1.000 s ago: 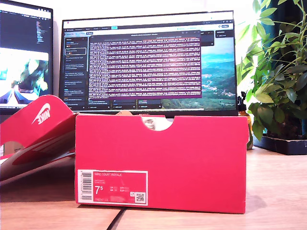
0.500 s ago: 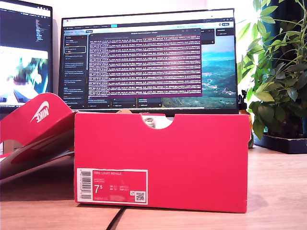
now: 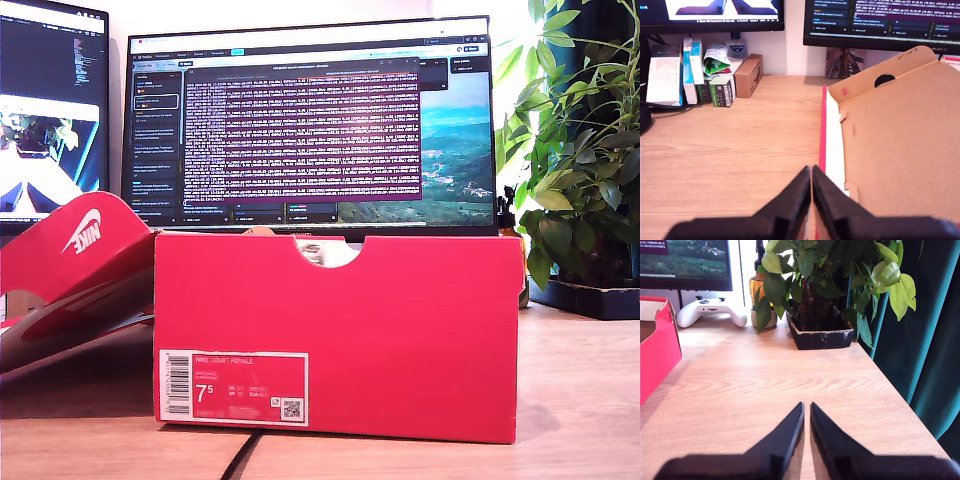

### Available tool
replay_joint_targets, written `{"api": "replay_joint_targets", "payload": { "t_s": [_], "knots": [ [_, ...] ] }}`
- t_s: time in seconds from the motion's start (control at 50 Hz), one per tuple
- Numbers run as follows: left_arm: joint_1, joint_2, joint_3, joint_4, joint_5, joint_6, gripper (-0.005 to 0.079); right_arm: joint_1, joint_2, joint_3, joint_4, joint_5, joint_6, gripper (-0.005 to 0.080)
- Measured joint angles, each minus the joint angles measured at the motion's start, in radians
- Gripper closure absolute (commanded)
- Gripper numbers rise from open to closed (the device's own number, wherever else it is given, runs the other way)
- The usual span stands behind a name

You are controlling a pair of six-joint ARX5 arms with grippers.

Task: Pack the white shoes by picking the first shoe and placing it inside the red shoebox, left side, then picking and rotating the second shoe and placing it in the shoebox

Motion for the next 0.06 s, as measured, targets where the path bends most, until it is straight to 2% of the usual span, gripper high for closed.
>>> {"api": "replay_joint_targets", "payload": {
  "t_s": [0.06],
  "knots": [
    [0.000,0.000,0.000,0.000,0.000,0.000,0.0762,0.000,0.000,0.000,0.000,0.000,0.000,0.0762]
  ]
}}
